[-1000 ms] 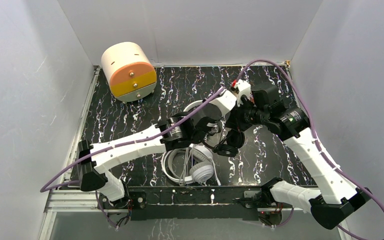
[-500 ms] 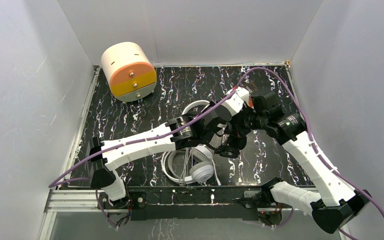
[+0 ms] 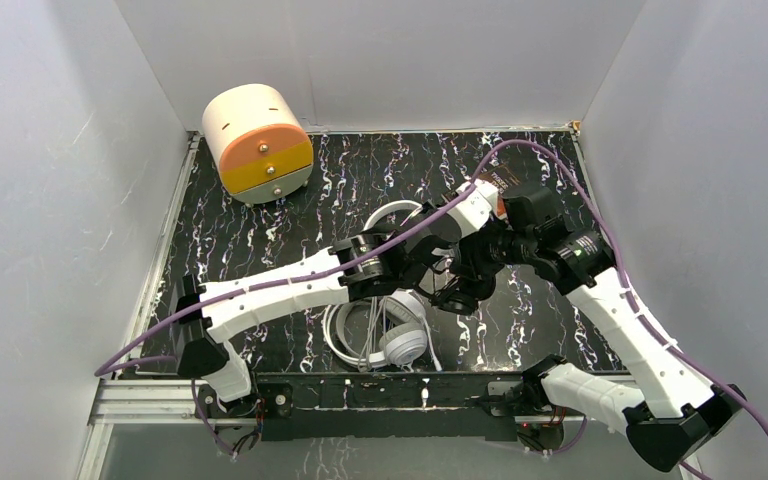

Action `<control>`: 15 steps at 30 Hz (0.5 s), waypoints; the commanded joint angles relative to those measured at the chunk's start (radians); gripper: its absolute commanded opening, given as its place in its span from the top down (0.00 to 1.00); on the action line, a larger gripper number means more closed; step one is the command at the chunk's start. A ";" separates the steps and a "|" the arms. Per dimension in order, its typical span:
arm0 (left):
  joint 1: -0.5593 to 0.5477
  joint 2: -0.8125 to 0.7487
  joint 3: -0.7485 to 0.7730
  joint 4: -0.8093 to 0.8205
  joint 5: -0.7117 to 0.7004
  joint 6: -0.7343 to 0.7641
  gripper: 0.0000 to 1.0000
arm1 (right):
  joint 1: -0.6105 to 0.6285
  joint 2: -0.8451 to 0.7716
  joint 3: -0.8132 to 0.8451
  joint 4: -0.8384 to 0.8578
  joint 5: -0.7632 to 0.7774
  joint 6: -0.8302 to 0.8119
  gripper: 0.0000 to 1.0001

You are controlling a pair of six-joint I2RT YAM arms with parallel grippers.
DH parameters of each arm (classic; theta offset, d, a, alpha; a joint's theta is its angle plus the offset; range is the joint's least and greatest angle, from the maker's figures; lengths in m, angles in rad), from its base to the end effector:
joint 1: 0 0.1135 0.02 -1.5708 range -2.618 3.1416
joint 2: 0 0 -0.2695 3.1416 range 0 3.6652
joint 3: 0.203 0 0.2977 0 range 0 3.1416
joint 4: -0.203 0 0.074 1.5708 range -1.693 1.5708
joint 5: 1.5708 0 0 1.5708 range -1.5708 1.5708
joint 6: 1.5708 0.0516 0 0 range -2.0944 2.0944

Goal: Wrap the headphones
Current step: Wrap the headphones cable around the headphones.

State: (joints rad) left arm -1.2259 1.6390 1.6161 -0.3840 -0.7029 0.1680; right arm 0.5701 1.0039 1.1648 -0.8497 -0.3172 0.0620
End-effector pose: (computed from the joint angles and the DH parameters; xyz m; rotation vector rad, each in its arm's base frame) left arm 0.1786 -0.3984 0.3908 0.8340 1.6823 -0.0282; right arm 0.2005 0.1476 0.3686 -0.7481 2.1884 0.6889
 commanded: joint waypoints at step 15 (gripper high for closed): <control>0.016 -0.091 -0.048 0.079 0.000 0.026 1.00 | 0.015 0.010 0.191 -0.124 0.087 0.062 0.60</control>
State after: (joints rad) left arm -1.2213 1.6077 1.5852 -0.3210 -0.6903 0.2016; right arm 0.5766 1.0229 1.2900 -0.9287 -0.2584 0.1295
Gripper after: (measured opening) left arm 0.054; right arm 0.363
